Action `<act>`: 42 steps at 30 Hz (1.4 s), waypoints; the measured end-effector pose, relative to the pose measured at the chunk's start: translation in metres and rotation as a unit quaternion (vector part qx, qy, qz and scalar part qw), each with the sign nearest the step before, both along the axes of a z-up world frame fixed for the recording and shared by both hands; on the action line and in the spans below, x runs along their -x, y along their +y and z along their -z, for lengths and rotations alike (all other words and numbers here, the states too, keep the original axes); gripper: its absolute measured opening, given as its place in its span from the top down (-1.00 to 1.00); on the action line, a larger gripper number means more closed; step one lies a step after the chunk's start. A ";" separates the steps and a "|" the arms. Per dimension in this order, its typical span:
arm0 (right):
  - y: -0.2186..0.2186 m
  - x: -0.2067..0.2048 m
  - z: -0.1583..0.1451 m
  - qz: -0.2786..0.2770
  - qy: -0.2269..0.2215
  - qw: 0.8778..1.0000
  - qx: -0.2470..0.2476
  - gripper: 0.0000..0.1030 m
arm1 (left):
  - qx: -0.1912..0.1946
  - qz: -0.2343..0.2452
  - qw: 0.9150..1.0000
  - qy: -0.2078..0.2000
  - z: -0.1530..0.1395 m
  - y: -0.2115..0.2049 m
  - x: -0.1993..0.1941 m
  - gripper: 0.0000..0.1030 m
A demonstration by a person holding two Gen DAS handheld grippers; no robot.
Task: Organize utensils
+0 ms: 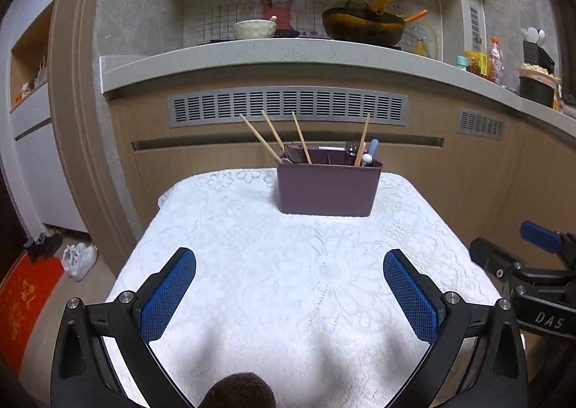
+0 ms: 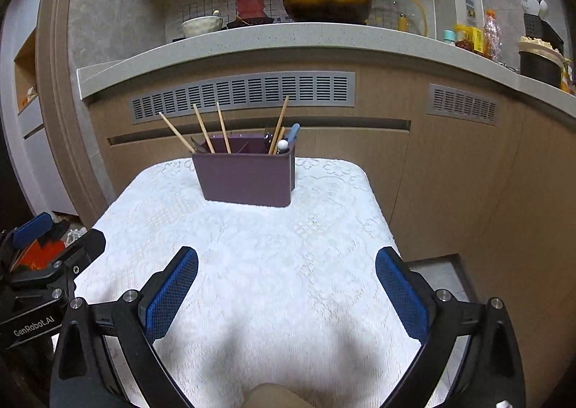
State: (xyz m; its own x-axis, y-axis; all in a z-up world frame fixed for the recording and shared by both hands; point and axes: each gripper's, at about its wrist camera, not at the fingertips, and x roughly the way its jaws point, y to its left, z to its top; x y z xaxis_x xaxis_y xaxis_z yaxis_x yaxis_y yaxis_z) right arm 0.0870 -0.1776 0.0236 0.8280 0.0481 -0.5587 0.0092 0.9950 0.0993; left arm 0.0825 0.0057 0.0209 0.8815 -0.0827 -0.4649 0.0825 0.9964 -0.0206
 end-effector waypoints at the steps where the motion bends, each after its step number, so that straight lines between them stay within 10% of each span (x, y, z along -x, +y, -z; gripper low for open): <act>1: 0.000 0.001 0.000 0.000 0.001 1.000 0.000 -0.91 | 0.004 0.001 1.000 0.001 -0.001 0.001 0.001 -1.00; 42: 0.003 0.003 -0.002 -0.002 -0.003 1.000 0.003 -0.91 | 0.018 0.002 1.000 0.006 -0.003 0.006 0.004 -1.00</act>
State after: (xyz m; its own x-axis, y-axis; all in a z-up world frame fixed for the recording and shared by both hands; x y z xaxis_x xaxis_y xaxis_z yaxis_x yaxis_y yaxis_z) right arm 0.0839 -0.1751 0.0255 0.8309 0.0480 -0.5543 0.0054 0.9955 0.0943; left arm 0.0783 0.0120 0.0243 0.8751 -0.1024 -0.4729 0.0854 0.9947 -0.0574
